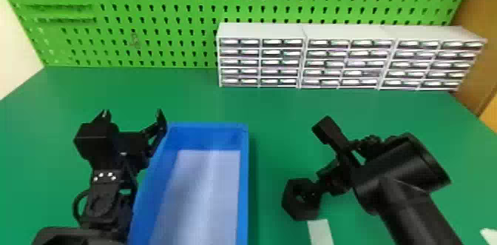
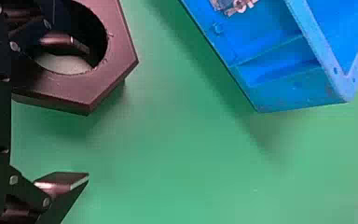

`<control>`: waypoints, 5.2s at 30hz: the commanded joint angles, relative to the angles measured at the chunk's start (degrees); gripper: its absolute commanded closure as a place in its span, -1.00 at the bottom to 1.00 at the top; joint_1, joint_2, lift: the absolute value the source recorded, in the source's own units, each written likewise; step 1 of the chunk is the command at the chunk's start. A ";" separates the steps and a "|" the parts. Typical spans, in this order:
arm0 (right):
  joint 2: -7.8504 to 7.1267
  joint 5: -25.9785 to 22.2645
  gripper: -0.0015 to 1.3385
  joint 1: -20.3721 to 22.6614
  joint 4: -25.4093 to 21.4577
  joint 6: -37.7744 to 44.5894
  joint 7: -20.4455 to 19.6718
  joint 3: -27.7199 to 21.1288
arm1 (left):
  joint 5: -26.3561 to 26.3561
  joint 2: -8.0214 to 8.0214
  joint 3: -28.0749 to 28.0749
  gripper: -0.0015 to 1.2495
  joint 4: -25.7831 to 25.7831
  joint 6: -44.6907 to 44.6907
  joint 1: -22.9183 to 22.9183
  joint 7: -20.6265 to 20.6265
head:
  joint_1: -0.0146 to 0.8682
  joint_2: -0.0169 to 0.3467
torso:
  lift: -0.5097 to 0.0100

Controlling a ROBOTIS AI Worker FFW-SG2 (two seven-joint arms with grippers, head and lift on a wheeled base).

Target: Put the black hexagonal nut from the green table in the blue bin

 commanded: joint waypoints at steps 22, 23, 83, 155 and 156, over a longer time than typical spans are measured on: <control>-0.26 1.12 0.54 1.43 -0.59 1.66 -0.09 -1.76 | -0.03 0.00 -0.08 -0.67 0.18 -0.33 0.07 0.09 | 0.52 -0.59 | 0.59; -0.26 1.12 0.54 1.43 -0.94 1.83 -0.09 -1.94 | -0.03 0.00 -0.08 -0.67 0.18 -0.25 0.07 0.09 | 0.52 -0.59 | 0.59; -1.67 -25.51 0.56 1.69 -26.16 5.61 -9.58 -3.52 | 0.05 0.00 -0.61 -0.67 0.70 -0.25 -0.01 0.35 | 0.52 -0.59 | 0.59; -4.75 -51.26 -0.82 -5.08 -20.62 4.65 -21.53 19.86 | -0.30 0.00 0.53 -0.67 0.70 -0.51 -0.89 0.35 | 0.52 -0.59 | 0.59; -4.75 -51.26 -0.82 -4.99 -20.62 4.65 -21.53 19.77 | -0.30 0.00 0.44 -0.67 0.70 -0.51 -0.89 0.35 | 0.52 -0.59 | 0.59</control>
